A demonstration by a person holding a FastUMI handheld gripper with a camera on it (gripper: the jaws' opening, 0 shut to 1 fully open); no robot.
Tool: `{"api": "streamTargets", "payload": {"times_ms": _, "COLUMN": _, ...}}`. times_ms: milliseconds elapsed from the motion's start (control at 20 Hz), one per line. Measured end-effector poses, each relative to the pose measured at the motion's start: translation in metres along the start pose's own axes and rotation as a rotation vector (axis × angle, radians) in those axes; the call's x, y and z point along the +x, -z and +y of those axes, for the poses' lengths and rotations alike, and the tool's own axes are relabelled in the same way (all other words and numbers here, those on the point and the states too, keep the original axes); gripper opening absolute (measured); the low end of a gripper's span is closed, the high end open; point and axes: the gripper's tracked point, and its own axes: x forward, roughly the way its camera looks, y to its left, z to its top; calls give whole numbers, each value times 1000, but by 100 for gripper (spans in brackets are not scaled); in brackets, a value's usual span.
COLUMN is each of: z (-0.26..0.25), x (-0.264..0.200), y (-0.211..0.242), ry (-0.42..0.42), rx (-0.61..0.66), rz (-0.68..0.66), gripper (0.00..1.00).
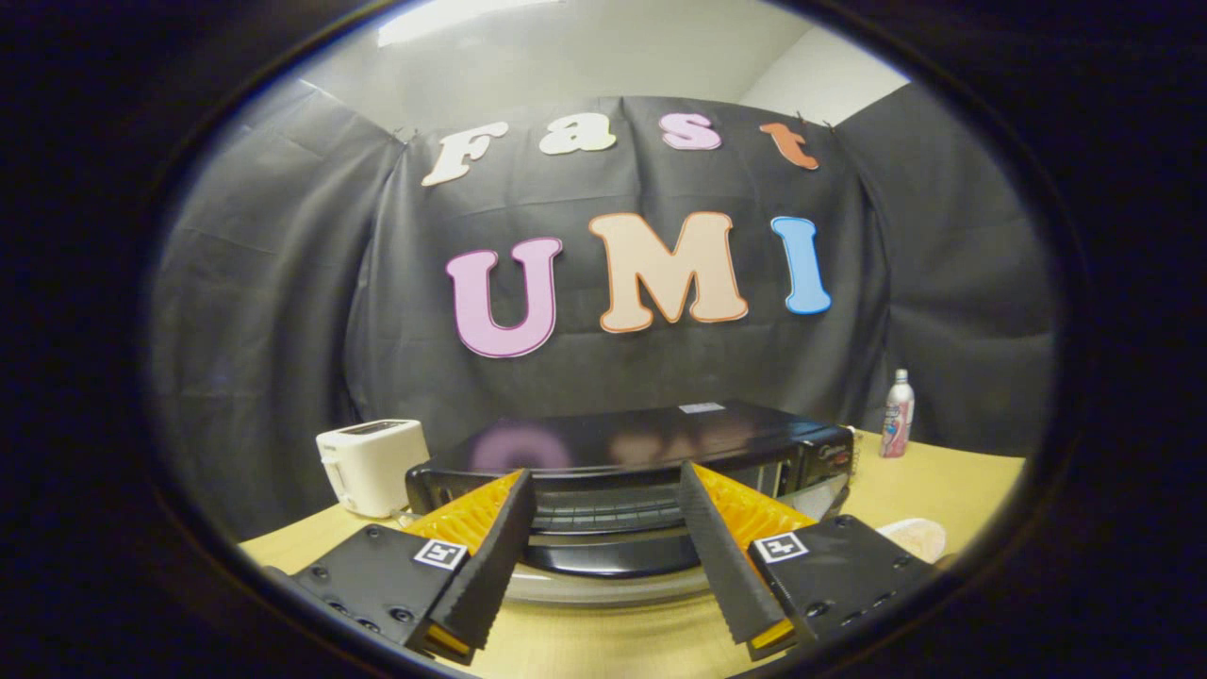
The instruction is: Open the toaster oven, put the food inside, and close the toaster oven door.
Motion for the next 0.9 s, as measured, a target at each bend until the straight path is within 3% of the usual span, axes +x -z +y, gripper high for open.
{"api": "streamTargets", "payload": {"times_ms": 450, "z": -10, "x": -48, "y": 31, "ry": 33, "rx": -10, "rz": 88, "gripper": 95}}
{"api": "streamTargets", "payload": {"times_ms": 900, "z": -19, "x": -84, "y": 85, "ry": 32, "rx": -25, "rz": 272, "gripper": 94}}
